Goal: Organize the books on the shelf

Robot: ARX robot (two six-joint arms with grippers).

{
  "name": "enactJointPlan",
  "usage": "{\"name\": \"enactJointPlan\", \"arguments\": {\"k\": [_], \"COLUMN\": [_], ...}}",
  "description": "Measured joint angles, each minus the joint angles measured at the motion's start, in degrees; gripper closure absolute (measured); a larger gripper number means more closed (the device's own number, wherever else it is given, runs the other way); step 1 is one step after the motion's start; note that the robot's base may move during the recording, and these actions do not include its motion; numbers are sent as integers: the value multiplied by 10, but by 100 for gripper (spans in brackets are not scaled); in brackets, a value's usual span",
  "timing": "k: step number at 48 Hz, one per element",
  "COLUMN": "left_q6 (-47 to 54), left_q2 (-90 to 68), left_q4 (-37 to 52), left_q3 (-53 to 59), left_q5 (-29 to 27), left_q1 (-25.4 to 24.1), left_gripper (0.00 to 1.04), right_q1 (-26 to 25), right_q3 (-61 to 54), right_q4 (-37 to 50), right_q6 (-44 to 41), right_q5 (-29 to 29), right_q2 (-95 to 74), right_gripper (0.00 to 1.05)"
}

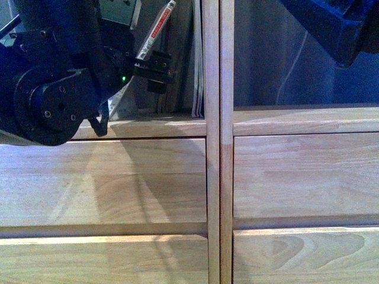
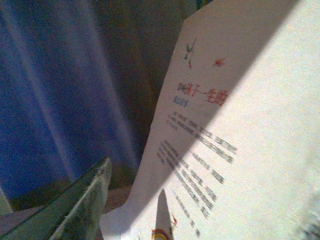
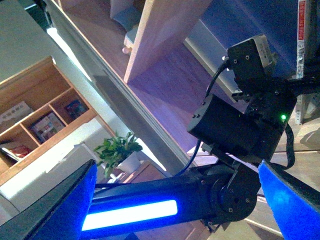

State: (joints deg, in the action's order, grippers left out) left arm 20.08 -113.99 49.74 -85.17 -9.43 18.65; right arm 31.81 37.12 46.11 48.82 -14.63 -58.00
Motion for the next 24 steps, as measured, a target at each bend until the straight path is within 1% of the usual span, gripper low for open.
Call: {"name": "enactJointPlan", "arguments": {"k": [3,4,7,17,21,24], "left_q6": [0,0,-2,-5,-14,-22], "left_q2": [8,11,24,84,121,153], "left_q4": [10,14,25,51,56,64], "left_q3": [16,21,39,116,161,203], "left_q5": [0,0,0,-5,-21,-44], "left_q1": [4,5,10,28,40,49], "left_gripper": [7,6,8,7,7,7], "right_q1": [0,0,0,0,0,0], "right_q3": [0,0,0,0,0,0], "right_q4": [0,0,0,0,0,0], "right_q6": [0,0,0,0,0,0], "right_q5": [0,0,0,0,0,0], "right_q2": [0,0,0,0,0,0], "right_gripper": [7,7,7,7,7,7]}}
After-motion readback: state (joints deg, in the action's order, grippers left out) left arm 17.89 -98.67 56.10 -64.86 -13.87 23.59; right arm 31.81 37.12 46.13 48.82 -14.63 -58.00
